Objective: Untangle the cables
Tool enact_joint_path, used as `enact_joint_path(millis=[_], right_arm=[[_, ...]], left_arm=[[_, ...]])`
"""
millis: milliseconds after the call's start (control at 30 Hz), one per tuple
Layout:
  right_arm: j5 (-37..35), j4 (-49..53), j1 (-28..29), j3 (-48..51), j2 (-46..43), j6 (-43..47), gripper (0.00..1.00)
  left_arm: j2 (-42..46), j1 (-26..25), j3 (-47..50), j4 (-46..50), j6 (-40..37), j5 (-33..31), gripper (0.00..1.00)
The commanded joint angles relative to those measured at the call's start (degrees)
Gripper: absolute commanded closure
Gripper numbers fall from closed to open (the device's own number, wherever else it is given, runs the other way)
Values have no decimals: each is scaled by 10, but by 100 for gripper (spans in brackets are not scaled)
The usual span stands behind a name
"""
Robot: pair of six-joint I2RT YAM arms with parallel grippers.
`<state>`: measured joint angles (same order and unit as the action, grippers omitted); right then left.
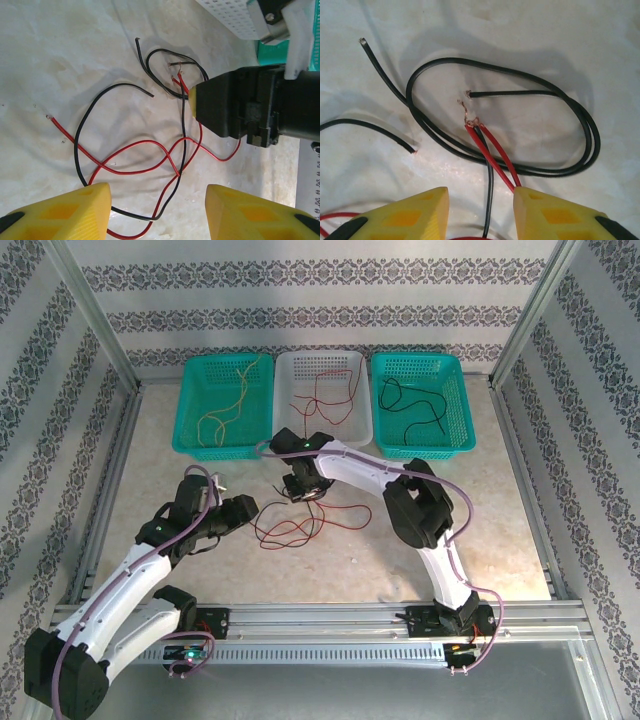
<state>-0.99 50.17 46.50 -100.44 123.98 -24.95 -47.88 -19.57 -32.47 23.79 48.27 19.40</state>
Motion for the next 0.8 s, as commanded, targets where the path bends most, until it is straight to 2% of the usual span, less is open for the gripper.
enact_joint_path(millis=[0,133,300,433,533,633,667,767], right_arm=[[3,35,-10,-22,24,22,62],[8,39,-17,-29,36,20,67],[5,21,-18,-13,19,22,88],[-9,-4,-18,17,-14,23,100],[-12,-37,-17,55,-56,23,100],[-10,-20,-15,64,-85,14,100],[-10,-16,-13,68,-94,10,96],[31,-12,-2,93,-117,15,66]], left_arm=[[9,-7,-12,21,-7,-9,48],[8,-6,-13,18,-7,-9,48],[4,-7,-16,14,-8,-9,48],[-1,-6,-23,13,-14,-9,48],[-2,-7,-29,13,-17,-9,48],[-3,-7,-33,13,-20,-8,48],[-4,-7,-33,13,-20,-9,47],[-4,-7,-32,12,-20,-9,47]])
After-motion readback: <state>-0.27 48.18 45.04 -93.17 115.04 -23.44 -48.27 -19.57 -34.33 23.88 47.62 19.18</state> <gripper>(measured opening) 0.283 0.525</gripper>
